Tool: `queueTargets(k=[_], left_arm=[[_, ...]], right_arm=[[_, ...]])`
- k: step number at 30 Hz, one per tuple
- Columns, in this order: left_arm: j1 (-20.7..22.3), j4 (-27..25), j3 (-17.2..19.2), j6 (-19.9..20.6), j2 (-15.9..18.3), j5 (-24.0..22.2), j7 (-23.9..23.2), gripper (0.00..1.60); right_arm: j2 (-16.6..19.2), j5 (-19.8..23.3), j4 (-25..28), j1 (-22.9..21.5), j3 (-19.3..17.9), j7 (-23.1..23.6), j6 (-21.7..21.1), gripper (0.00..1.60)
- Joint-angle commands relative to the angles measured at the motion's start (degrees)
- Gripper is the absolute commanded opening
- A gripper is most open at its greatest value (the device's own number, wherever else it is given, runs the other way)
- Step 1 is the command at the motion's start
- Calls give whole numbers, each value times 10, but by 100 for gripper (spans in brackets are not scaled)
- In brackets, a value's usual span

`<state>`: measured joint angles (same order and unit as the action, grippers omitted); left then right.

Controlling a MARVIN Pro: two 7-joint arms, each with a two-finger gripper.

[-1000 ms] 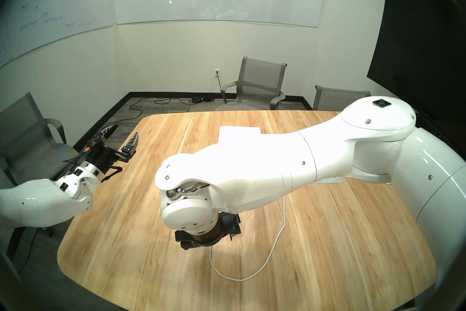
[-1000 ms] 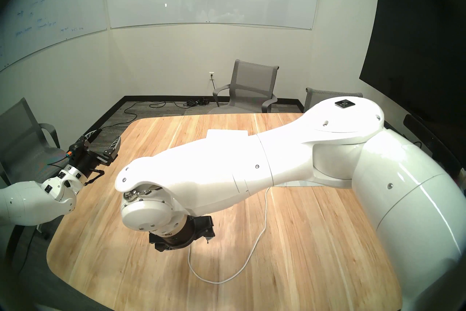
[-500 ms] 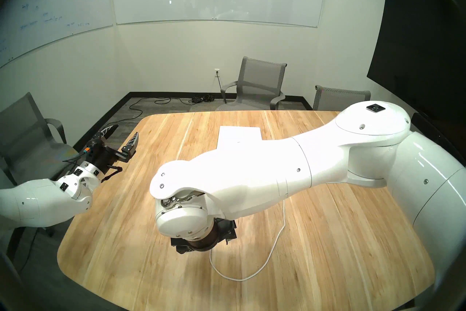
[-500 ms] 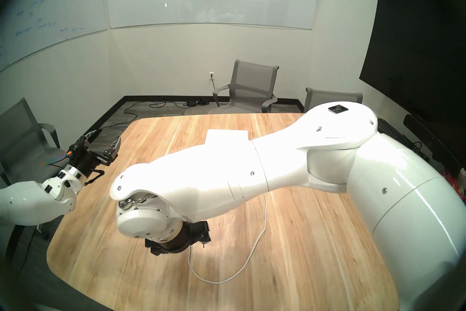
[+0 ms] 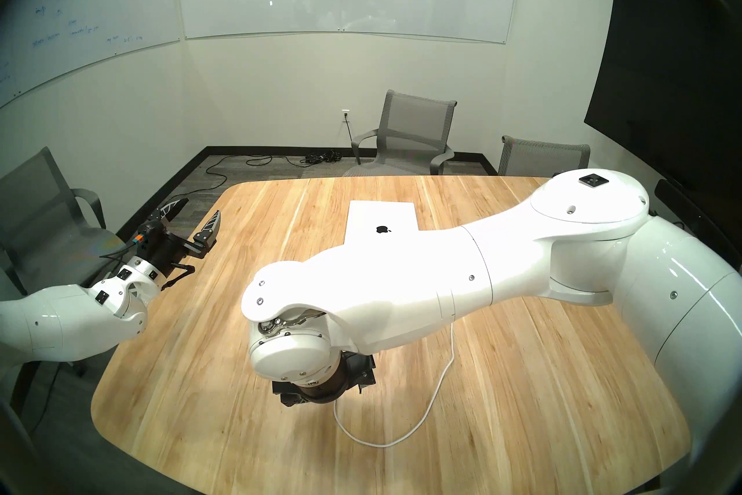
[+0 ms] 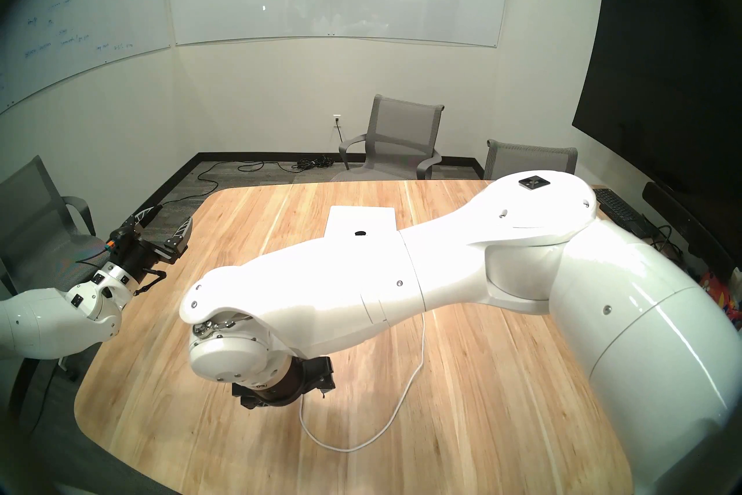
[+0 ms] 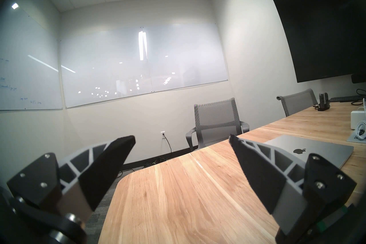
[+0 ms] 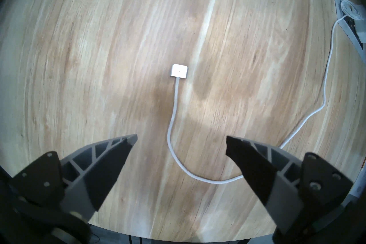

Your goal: Plug the charging cable into the port of a MacBook

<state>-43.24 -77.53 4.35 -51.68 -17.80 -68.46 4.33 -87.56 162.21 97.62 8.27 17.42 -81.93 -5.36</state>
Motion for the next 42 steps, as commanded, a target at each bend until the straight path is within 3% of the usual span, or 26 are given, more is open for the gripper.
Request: queueTargets(k=[1, 42], left_arm=[[9, -1, 8, -4, 1, 1, 1, 160], [9, -1, 8, -4, 1, 1, 1, 160]], right_arm=[[-7, 1, -15, 4, -1, 5, -11, 160], [-23, -21, -61, 39, 3, 20, -25, 160]])
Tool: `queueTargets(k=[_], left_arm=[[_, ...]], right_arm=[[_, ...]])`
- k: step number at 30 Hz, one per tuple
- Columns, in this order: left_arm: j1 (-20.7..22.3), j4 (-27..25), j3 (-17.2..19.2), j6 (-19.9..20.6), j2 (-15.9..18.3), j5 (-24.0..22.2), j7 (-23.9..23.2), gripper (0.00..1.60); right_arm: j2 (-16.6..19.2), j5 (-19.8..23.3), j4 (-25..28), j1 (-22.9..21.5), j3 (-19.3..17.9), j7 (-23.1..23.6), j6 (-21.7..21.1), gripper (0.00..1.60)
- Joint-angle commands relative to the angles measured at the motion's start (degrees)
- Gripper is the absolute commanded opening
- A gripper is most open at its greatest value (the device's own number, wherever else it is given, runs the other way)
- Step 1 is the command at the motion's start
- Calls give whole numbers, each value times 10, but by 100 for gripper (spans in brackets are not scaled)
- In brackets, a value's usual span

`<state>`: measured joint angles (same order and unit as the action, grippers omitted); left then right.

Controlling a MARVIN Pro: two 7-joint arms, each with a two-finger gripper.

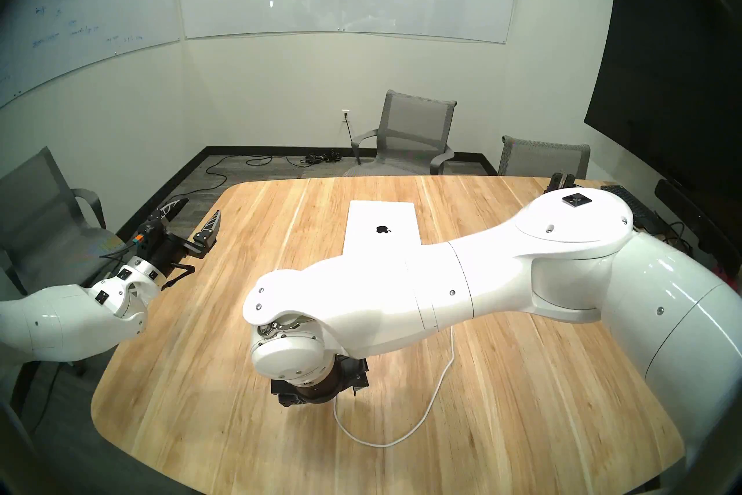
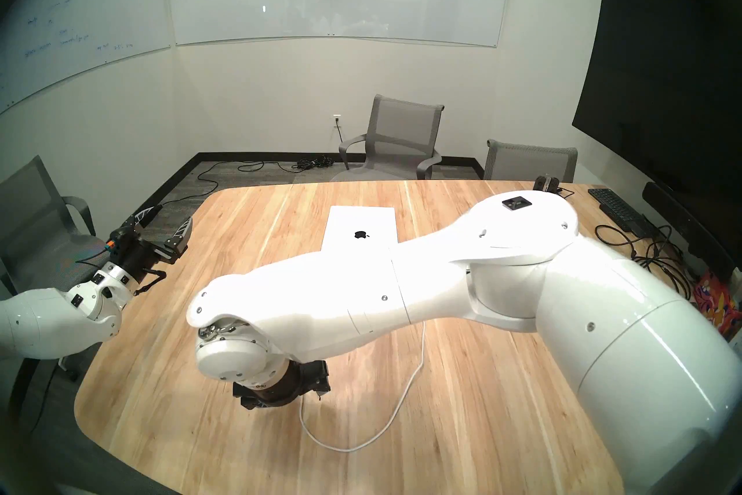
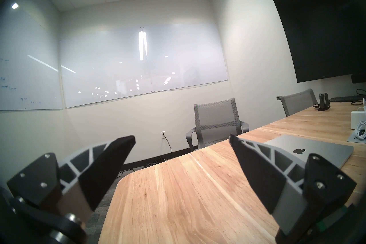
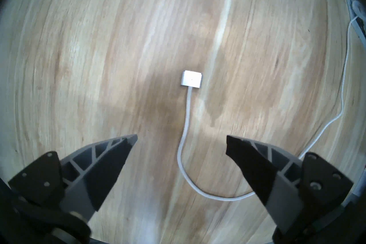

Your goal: Plug the charging cable into the port of a MacBook

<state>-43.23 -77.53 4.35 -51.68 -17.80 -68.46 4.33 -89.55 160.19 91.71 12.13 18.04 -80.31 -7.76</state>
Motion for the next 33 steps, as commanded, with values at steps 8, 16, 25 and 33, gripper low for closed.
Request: queueTargets(k=[8, 16, 25, 33], left_arm=[[9, -1, 8, -4, 1, 1, 1, 160], [9, -1, 8, -4, 1, 1, 1, 160], [9, -1, 8, -4, 1, 1, 1, 160], [9, -1, 8, -4, 1, 1, 1, 160]], right_arm=[[1, -3, -7, 6, -5, 13, -5, 160], [11, -10, -18, 17, 3, 31, -12, 160], [24, -17, -14, 20, 5, 44, -15, 160], [28, -19, -15, 20, 5, 50, -16, 160]])
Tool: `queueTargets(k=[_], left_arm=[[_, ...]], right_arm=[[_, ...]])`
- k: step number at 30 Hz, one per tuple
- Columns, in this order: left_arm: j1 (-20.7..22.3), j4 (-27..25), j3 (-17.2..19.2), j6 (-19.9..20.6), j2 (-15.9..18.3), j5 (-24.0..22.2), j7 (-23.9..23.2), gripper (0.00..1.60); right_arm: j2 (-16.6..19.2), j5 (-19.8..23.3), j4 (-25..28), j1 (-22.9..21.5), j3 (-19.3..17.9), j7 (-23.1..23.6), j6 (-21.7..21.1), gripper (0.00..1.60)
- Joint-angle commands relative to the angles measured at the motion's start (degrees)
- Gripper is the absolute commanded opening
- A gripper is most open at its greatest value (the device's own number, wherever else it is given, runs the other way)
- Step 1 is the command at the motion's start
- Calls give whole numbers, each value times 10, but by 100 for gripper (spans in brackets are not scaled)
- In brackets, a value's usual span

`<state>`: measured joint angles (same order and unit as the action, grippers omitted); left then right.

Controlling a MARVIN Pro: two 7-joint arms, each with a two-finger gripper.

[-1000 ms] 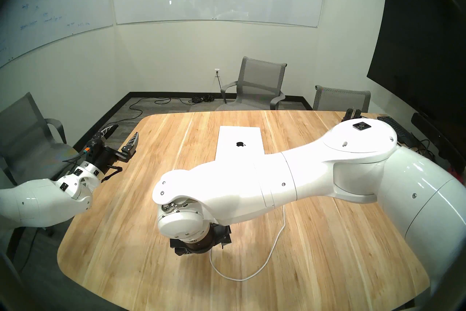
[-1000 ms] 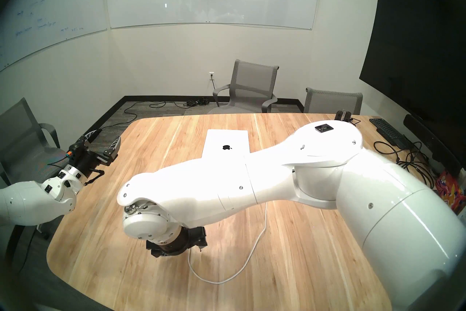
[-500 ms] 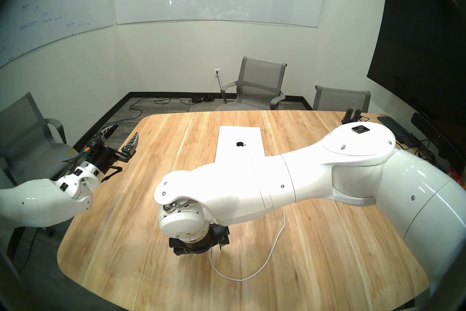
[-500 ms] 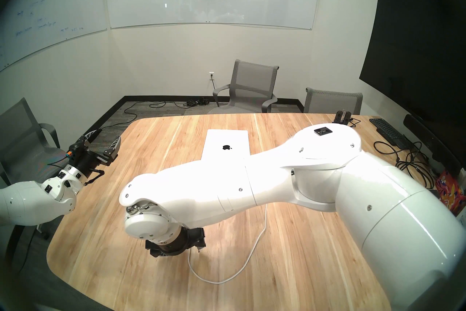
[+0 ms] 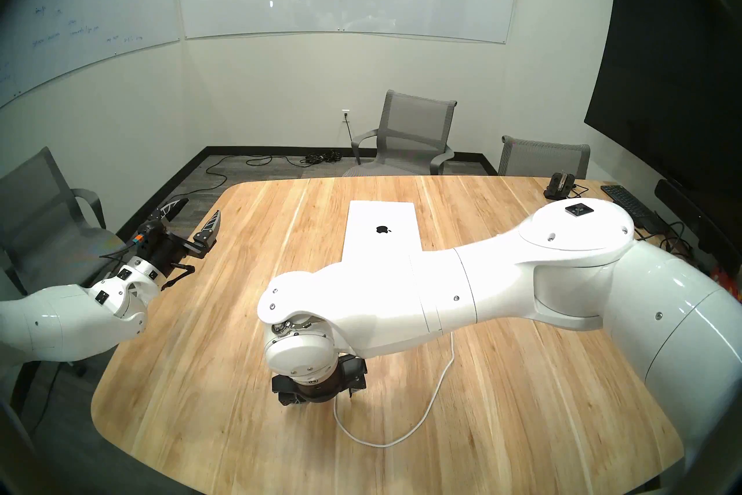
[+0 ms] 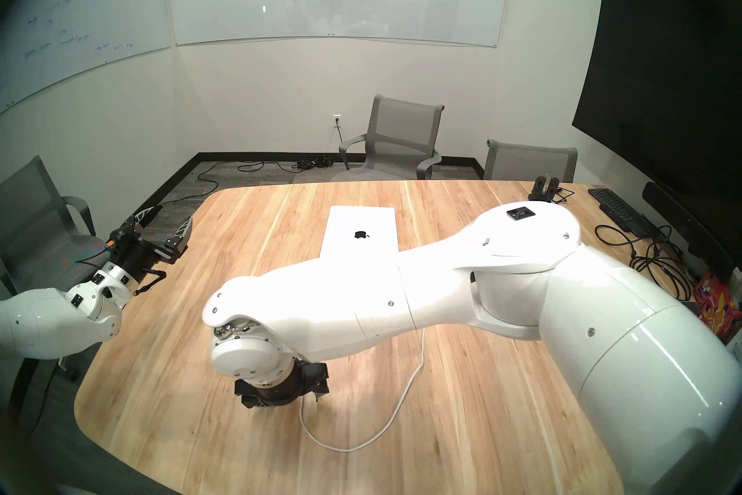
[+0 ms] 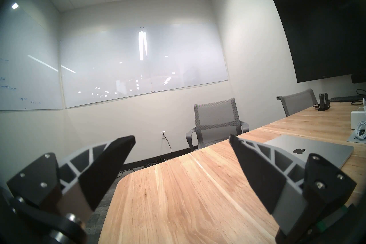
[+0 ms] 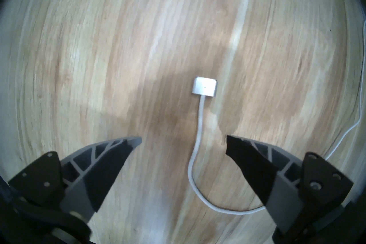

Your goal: Plug the charging cable into the port of a MacBook

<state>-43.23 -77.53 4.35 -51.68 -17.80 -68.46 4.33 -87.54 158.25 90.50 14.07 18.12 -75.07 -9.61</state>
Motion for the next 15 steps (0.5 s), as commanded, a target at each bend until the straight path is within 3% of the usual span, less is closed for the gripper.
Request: queueTargets(k=[1, 6, 8, 15], left_arm=[[9, -1, 8, -4, 1, 1, 1, 160], [9, -1, 8, -4, 1, 1, 1, 160], [9, -1, 8, -4, 1, 1, 1, 160], [9, -1, 8, -4, 1, 1, 1, 160]], right_arm=[[7, 0, -4, 1, 5, -2, 2, 160], [6, 0, -10, 1, 5, 1, -1, 157], [5, -1, -11, 1, 5, 1, -2, 124], [3, -3, -18, 2, 3, 2, -7, 123]])
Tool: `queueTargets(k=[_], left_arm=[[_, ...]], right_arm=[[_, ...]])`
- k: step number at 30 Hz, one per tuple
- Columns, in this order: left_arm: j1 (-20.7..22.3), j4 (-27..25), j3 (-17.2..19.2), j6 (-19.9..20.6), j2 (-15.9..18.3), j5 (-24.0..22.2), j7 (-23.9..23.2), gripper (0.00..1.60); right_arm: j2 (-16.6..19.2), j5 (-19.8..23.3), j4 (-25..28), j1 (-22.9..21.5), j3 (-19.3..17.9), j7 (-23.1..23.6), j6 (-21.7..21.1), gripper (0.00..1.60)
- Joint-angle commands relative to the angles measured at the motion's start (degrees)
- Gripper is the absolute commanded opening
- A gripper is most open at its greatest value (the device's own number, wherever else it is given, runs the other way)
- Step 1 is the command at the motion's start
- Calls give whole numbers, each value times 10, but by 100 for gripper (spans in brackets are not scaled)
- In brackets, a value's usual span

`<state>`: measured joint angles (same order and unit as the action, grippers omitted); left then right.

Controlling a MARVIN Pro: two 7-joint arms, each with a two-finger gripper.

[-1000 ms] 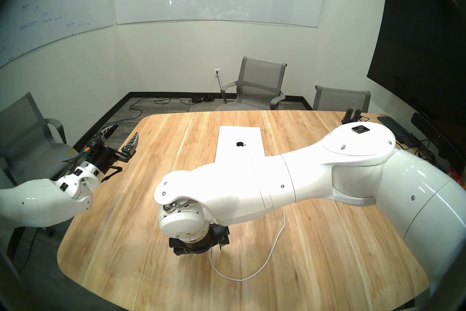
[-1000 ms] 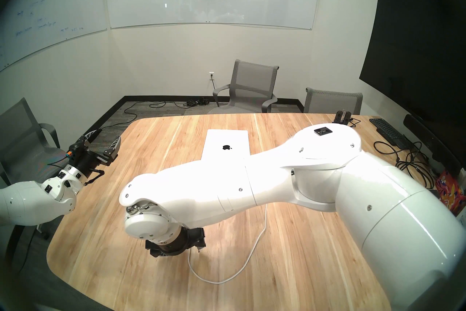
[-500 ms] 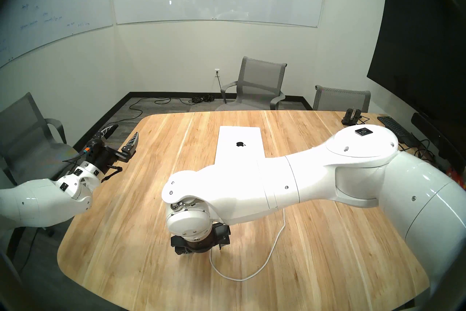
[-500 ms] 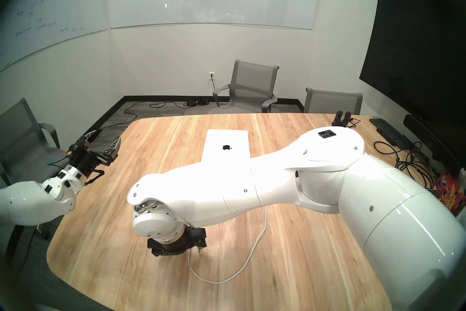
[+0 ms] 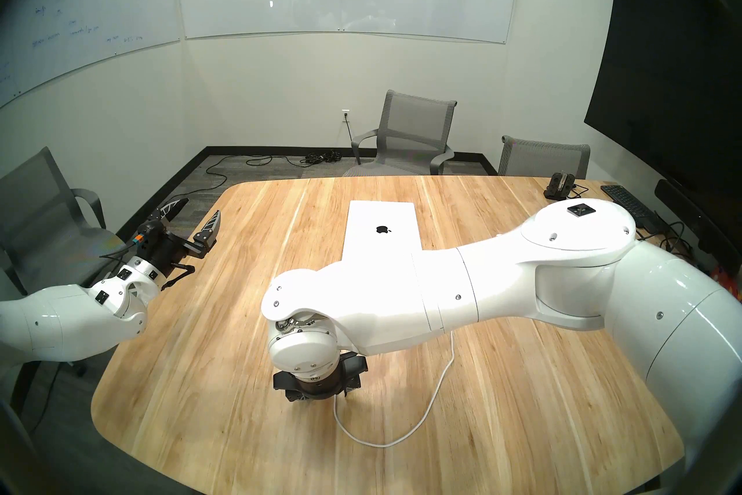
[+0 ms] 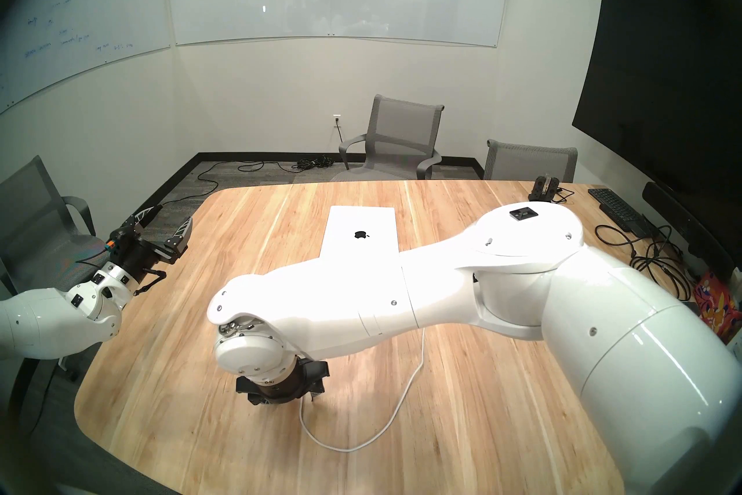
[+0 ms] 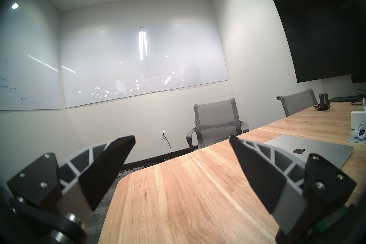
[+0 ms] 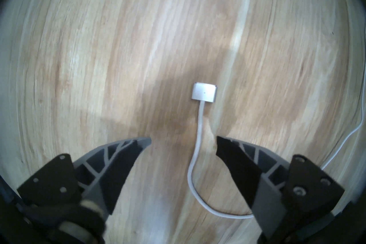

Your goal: Plug the charging cable into the port of a MacBook

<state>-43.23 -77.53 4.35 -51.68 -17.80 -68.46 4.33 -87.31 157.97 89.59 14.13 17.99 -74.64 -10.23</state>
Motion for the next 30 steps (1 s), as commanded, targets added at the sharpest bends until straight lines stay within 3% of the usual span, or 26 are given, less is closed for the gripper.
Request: queueTargets(k=[1, 3, 8, 10, 11, 12, 14, 16, 30], left_arm=[[9, -1, 8, -4, 1, 1, 1, 160], [9, -1, 8, -4, 1, 1, 1, 160], [9, -1, 8, -4, 1, 1, 1, 160], [9, -1, 8, -4, 1, 1, 1, 160], [9, -1, 8, -4, 1, 1, 1, 160], [9, -1, 8, -4, 1, 1, 1, 160], [9, -1, 8, -4, 1, 1, 1, 160], [9, -1, 8, -4, 1, 1, 1, 160], [9, -1, 8, -4, 1, 1, 1, 160]], right_arm=[[1, 0, -10, 2, 4, -2, -2, 124], [1, -1, -10, 2, 4, -1, -3, 124], [0, -2, -12, 3, 3, -2, -2, 102], [0, -3, -13, 3, 3, -2, -3, 60], [0, -3, -13, 4, 2, -3, -2, 48], [0, -3, -13, 4, 2, -3, -2, 48], [0, -4, -14, 5, 1, -3, -2, 13], [0, -5, -14, 6, 0, -4, -3, 0], [4, -12, -11, 11, 0, 2, 1, 0]])
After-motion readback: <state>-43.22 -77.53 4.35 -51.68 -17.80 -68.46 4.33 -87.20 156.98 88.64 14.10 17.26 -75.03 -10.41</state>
